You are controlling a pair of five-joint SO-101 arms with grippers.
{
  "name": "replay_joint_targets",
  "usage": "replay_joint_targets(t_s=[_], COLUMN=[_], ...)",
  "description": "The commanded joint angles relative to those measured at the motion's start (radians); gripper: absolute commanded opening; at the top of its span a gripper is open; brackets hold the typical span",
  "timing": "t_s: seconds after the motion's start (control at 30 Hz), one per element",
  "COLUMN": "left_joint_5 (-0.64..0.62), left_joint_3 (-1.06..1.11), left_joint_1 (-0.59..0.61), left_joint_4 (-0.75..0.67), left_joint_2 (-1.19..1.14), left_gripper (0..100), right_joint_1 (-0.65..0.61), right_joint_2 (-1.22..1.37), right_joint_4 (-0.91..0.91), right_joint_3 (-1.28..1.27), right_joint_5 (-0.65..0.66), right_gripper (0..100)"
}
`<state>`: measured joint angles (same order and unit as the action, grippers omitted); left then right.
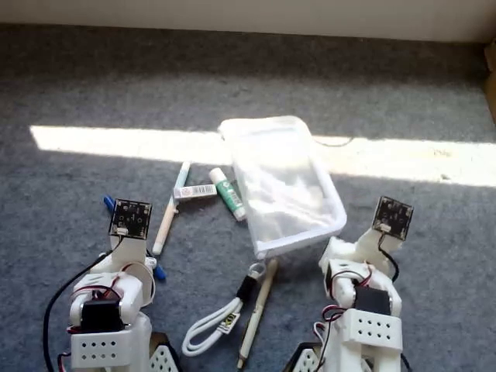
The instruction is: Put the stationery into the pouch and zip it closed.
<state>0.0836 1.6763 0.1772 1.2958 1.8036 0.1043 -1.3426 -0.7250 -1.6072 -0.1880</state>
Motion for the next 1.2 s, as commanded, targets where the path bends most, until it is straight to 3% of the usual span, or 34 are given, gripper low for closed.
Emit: replay_joint_targets(t_s=[0.0, 0.17, 0.37, 0.57, 0.83, 1.07, 1.17], left_joint_5=[-0.008, -0.008, -0.008, -0.008, -0.008, -0.008, -0.008], left_joint_3=[0.019, 0.019, 0.019, 0.019, 0.019, 0.019, 0.019], left_joint_1=[0.010, 0.010, 0.010, 0.010, 0.010, 0.010, 0.010], left_joint_4=[0.003, 0.008, 0.008, 0.009, 0.009, 0.009, 0.009], left_joint_2=[0.008, 0.008, 0.008, 0.008, 0.008, 0.008, 0.008], left_gripper=[1, 1, 1, 1, 1, 1, 1], right_joint_1=[-0.004, -0.038, -0.208, -0.423, -0.680, -0.812, -0.868], right_joint_2=[-0.010, -0.007, -0.004, -0.001, 0.039, 0.360, 0.456], right_joint_4=[-0.015, -0.119, -0.334, -0.487, -0.526, -0.527, -0.526], right_joint_3=[0.134, 0.300, 0.509, 0.625, 0.642, 0.743, 0.765], right_joint_5=[-0.021, -0.023, -0.032, -0.190, -0.265, -0.333, -0.347], right_gripper=[0.5, 0.5, 0.5, 0.5, 0.6, 0.9, 8.3])
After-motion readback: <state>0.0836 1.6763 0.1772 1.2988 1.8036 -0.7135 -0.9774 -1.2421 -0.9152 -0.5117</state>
